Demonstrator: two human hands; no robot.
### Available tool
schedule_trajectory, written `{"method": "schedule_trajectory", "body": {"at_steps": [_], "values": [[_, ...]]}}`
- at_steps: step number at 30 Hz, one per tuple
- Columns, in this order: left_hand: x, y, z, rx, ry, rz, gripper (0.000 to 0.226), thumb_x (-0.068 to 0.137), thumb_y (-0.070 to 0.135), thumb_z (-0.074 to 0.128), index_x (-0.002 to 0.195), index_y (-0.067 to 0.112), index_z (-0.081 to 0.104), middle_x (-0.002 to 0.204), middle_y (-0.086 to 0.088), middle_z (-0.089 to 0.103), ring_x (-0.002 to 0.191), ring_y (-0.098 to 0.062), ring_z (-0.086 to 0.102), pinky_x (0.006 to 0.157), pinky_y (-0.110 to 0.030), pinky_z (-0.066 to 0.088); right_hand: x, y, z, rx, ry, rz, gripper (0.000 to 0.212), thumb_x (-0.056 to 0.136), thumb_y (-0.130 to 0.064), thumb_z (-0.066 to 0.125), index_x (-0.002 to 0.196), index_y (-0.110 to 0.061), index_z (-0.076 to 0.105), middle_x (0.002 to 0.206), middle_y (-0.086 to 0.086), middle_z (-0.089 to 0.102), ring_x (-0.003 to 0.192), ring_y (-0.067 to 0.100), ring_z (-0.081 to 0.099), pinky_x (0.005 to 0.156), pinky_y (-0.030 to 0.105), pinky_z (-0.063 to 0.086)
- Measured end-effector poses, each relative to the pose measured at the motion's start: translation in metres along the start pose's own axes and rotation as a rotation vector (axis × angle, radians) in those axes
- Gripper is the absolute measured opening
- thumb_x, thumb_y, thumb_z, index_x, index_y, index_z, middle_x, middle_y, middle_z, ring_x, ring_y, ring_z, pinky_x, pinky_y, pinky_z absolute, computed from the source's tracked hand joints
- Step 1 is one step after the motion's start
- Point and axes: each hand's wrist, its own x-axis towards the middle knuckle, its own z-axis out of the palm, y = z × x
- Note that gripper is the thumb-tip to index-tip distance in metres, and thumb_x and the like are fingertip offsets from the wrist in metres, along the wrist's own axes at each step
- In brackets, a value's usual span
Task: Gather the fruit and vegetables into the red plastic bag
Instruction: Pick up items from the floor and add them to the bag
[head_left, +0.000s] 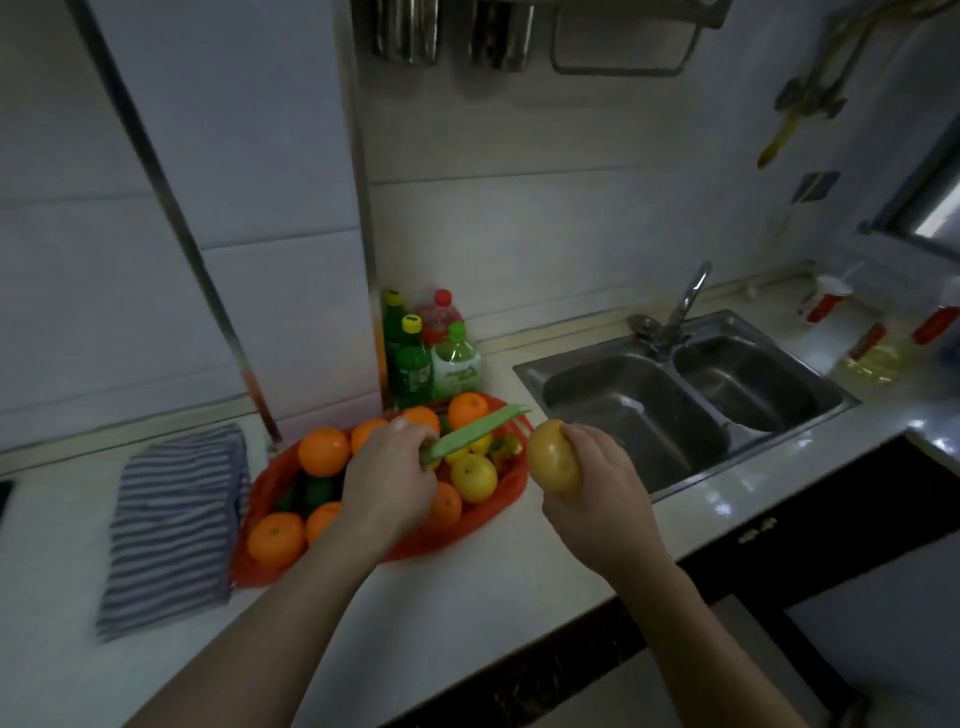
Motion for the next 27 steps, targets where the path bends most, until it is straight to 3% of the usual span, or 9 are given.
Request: {"method": "schedule_trajectory", "body": {"at_steps": [9,13,17,21,27], "values": [[0.027,-0.042,0.027,0.061,-0.124,-0.206,0.034,0.079,0.010,0.057,0.109,0.023,0.066,0.099,0.000,0.055,0.090,-0.024,0.051,0.058,-0.034,0.036,0.078,0.019,0.065,0.045,-0.235,-0.075,0.074,0.072,-0.017,0.068,0.139,-0.025,0.038,0.140,-0.005,0.041,0.125,0.019,0.042,0.099,0.029,0.036],[0.044,-0.049,0.045,0.102,-0.165,-0.287,0.033,0.078,0.008,0.055,0.105,0.024,0.067,0.097,-0.001,0.055,0.091,-0.026,0.049,0.061,-0.041,0.045,0.114,0.031,0.090,0.089,-0.319,-0.135,0.076,0.066,-0.013,0.064,0.137,-0.022,0.041,0.139,-0.004,0.042,0.125,0.019,0.039,0.102,0.027,0.032],[0.052,-0.052,0.063,0.133,-0.182,-0.346,0.033,0.076,0.006,0.054,0.096,0.027,0.068,0.095,0.000,0.057,0.087,-0.028,0.052,0.062,-0.042,0.045,0.141,0.038,0.112,0.059,-0.402,-0.202,0.078,0.065,-0.018,0.059,0.140,-0.024,0.039,0.140,-0.005,0.041,0.125,0.021,0.040,0.106,0.036,0.035],[0.054,-0.061,0.074,0.140,-0.201,-0.397,0.043,0.069,0.008,0.052,0.105,0.024,0.069,0.102,-0.002,0.061,0.092,-0.029,0.052,0.071,-0.043,0.046,0.159,0.035,0.132,0.031,-0.484,-0.307,0.077,0.068,-0.017,0.061,0.140,-0.023,0.038,0.143,-0.007,0.039,0.126,0.020,0.038,0.094,0.022,0.029],[0.057,-0.073,0.083,0.134,-0.241,-0.402,0.048,0.067,0.007,0.050,0.109,0.023,0.068,0.108,-0.003,0.063,0.092,-0.030,0.051,0.076,-0.042,0.044,0.162,0.027,0.161,0.109,-0.559,-0.413,0.074,0.063,-0.007,0.058,0.135,-0.018,0.046,0.137,-0.002,0.046,0.124,0.023,0.041,0.101,0.031,0.039]]}}
